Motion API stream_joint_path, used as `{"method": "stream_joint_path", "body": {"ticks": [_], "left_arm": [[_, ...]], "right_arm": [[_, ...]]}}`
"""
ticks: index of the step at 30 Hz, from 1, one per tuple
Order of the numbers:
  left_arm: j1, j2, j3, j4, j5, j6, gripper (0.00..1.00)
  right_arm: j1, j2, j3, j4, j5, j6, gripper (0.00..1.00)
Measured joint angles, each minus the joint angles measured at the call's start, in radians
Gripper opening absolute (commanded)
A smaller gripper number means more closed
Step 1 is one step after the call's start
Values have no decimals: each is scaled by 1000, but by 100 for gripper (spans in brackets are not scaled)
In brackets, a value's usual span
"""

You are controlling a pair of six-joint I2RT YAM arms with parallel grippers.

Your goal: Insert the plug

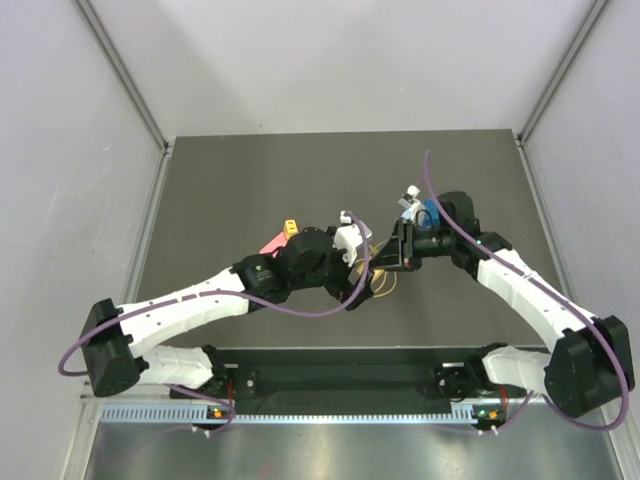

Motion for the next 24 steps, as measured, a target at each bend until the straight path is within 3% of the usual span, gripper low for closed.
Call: {"method": "stream_joint_path", "body": {"ticks": [5, 9, 14, 20, 24], "left_arm": [[0, -68, -11, 16, -33, -24, 99], [0, -124, -11, 8, -69, -42, 99], [0, -192, -9, -7, -202, -70, 99], [0, -199, 72, -114, -344, -118, 99], [1, -200, 142, -149, -424, -146, 99]], "right_arm": [[-74, -37, 43, -28, 131, -18, 0], [-91, -56, 128, -104, 343, -48, 0], [-114, -231, 162, -259, 666, -53, 0], [-201, -309, 406, -480, 1057, -122, 0], [-219, -286, 504, -527, 1193, -167, 0]]}}
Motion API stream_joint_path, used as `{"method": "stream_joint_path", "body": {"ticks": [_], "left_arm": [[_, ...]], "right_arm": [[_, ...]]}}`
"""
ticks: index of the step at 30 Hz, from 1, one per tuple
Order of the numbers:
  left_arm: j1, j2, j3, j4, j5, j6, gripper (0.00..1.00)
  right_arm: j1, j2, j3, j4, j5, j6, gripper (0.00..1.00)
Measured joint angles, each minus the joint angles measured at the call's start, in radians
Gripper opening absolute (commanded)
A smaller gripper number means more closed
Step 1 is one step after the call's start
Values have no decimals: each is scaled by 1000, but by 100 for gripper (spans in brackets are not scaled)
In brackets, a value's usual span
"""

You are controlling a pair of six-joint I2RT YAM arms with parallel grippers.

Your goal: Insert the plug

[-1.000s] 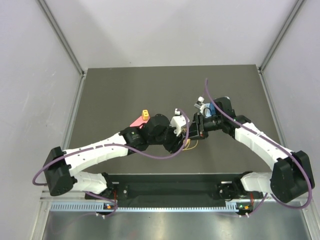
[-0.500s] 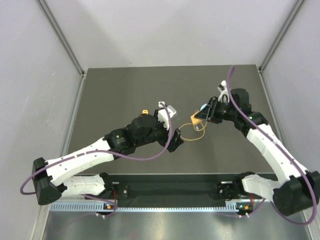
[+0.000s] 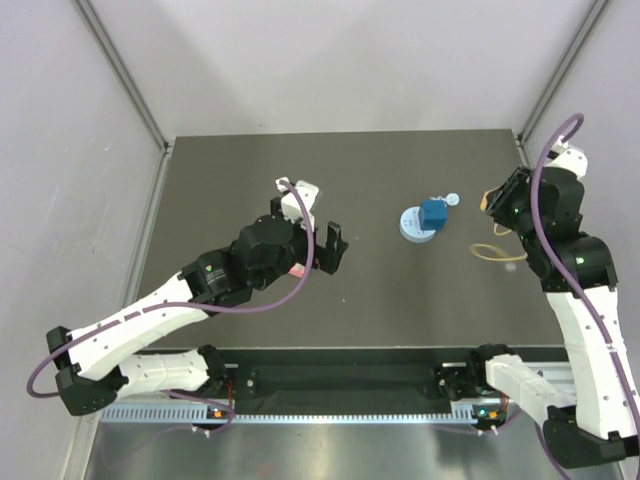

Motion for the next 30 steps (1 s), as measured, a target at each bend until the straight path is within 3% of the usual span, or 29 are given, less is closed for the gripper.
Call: {"method": "stream_joint_path", "body": {"ticks": [4, 10, 13, 17, 20, 30], "left_arm": [[3, -10, 11, -21, -90, -18, 99], [46, 2, 11, -79, -159, -61, 99], [155, 19, 11, -79, -7, -96, 99], [431, 68, -19, -54, 314, -180, 97], [564, 93, -78, -56, 462, -222, 98], [581, 69, -92, -80, 531, -188, 98]], "right_arm": [[0, 44, -23, 36, 48, -46, 0], [11, 153, -316, 324, -32, -113, 0], [60, 274, -373, 441, -68, -166, 0], [150, 415, -356, 566, -80, -231, 0], [198, 499, -331, 632, -76, -260, 0], [219, 633, -280, 702, -15, -292, 0]]}}
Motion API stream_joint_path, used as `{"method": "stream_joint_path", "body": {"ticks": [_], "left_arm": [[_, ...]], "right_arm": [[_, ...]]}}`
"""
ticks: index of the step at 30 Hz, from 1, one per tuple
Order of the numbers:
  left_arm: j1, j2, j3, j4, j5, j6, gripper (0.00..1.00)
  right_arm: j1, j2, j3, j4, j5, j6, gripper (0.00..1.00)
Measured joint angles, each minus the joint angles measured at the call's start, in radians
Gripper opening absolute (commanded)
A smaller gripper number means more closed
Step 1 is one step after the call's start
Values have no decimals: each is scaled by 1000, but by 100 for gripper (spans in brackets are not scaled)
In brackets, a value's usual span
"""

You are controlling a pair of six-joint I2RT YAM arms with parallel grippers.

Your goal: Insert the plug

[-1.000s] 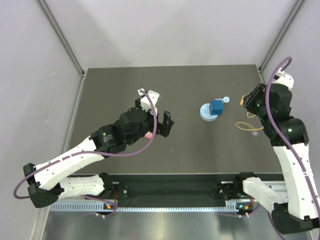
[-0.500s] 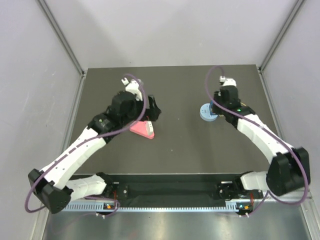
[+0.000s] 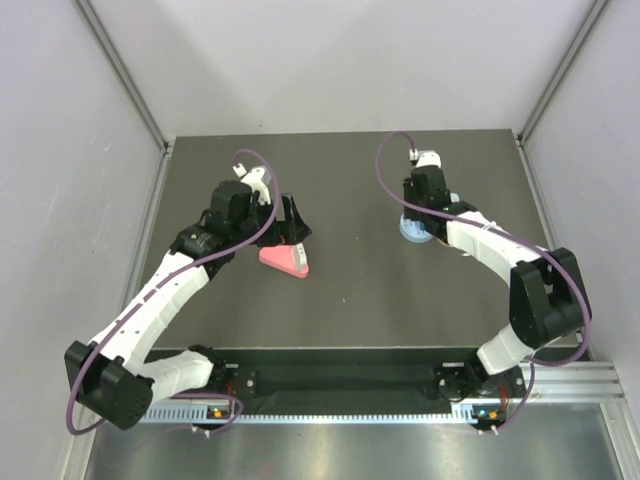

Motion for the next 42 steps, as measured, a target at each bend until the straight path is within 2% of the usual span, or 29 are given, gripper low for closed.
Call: {"method": "stream_joint_path", "body": {"ticks": [10, 42], "left_arm": [[0, 0, 0, 0, -10, 19, 98], [0, 0, 0, -1, -35, 20, 98]], "right_arm": [[0, 99, 46, -19, 18, 3, 0], [-2, 131, 47, -47, 46, 8, 0]]}}
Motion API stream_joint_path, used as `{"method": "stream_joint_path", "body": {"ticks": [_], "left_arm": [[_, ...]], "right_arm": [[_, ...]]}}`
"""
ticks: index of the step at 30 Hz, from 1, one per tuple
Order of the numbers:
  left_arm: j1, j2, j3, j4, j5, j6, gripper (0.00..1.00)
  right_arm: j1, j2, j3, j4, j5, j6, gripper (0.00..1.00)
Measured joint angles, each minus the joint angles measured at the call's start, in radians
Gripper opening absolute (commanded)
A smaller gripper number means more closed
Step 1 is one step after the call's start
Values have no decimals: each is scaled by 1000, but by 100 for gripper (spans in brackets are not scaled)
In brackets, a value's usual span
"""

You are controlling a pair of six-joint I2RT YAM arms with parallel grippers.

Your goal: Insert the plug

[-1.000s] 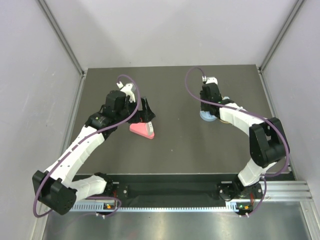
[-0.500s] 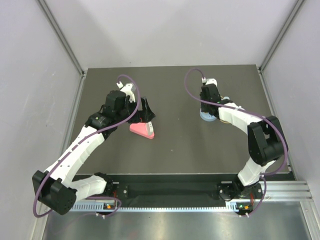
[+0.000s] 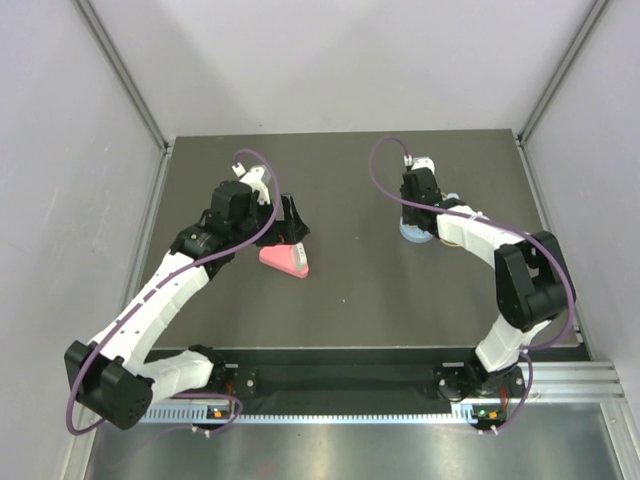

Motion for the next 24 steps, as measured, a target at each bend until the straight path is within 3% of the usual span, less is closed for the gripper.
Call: {"method": "stream_joint_path", "body": {"ticks": [18, 24], "left_arm": [[0, 0, 0, 0, -11, -3, 98], [0, 0, 0, 0, -19, -8, 98]], "right_arm": [[-5, 39, -1, 33, -22, -10, 0], [-14, 26, -52, 117, -43, 28, 0]]}}
